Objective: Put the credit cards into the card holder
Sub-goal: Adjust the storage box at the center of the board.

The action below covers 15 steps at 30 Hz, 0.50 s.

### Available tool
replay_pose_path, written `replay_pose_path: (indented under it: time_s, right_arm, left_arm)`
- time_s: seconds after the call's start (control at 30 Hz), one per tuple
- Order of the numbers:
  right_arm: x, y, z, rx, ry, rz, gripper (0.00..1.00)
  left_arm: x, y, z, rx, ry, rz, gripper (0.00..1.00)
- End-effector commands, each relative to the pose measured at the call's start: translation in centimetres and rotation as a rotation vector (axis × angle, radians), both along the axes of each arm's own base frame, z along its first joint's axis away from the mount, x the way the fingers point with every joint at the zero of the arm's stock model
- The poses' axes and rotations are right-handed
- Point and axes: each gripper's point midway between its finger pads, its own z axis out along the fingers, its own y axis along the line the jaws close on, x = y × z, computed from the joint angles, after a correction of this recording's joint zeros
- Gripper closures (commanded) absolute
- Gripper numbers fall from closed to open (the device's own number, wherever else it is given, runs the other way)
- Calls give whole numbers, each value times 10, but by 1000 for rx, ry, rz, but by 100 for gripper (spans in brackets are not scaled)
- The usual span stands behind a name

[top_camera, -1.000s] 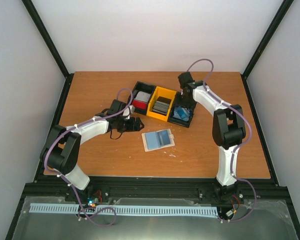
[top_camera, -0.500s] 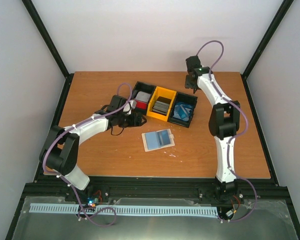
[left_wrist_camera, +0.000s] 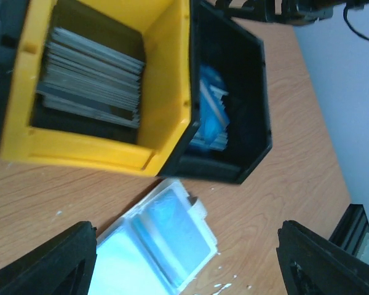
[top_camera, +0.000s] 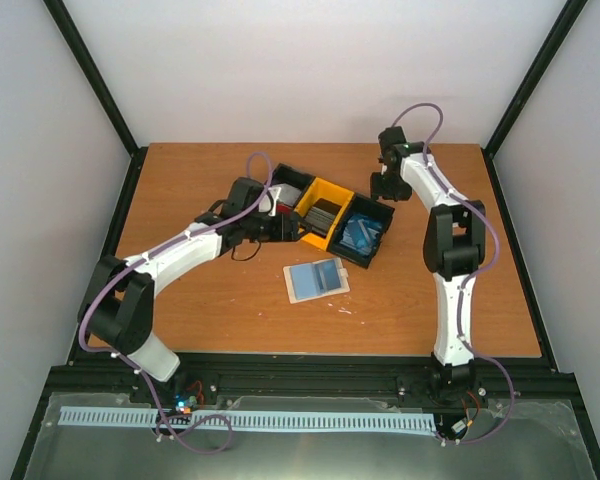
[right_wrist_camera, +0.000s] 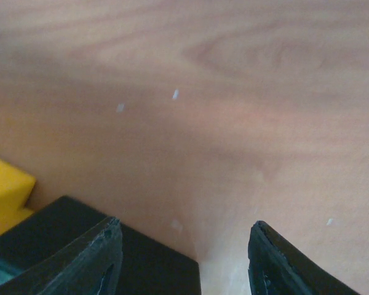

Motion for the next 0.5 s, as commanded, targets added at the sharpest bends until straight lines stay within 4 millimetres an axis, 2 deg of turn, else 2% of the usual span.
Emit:
replay_pose_path:
  time_s: [0.0, 0.1, 0.2, 0.23, 0.4, 0.47]
  right_arm:
    - [-46, 27, 16, 157, 73, 87, 44]
    - [-63, 29, 21, 194, 74, 77, 44]
    - [-78, 27, 25, 211, 62, 54, 44]
    - [-84, 22, 23, 198, 56, 29, 44]
    - [-98, 5, 63, 191, -100, -60, 51]
    - [-109, 3, 78, 201, -149, -52, 53]
  left_arm:
    - [1, -28, 18, -50, -4, -8, 19]
    - [-6, -45, 15, -37, 6, -20, 23]
    - [-14, -65, 6, 5, 16, -30, 35]
    - [-15, -71, 2, 24, 17, -27, 43]
    - [-15, -99, -14, 67, 37, -8, 69]
    - [-14, -113, -15, 59, 31, -20, 74]
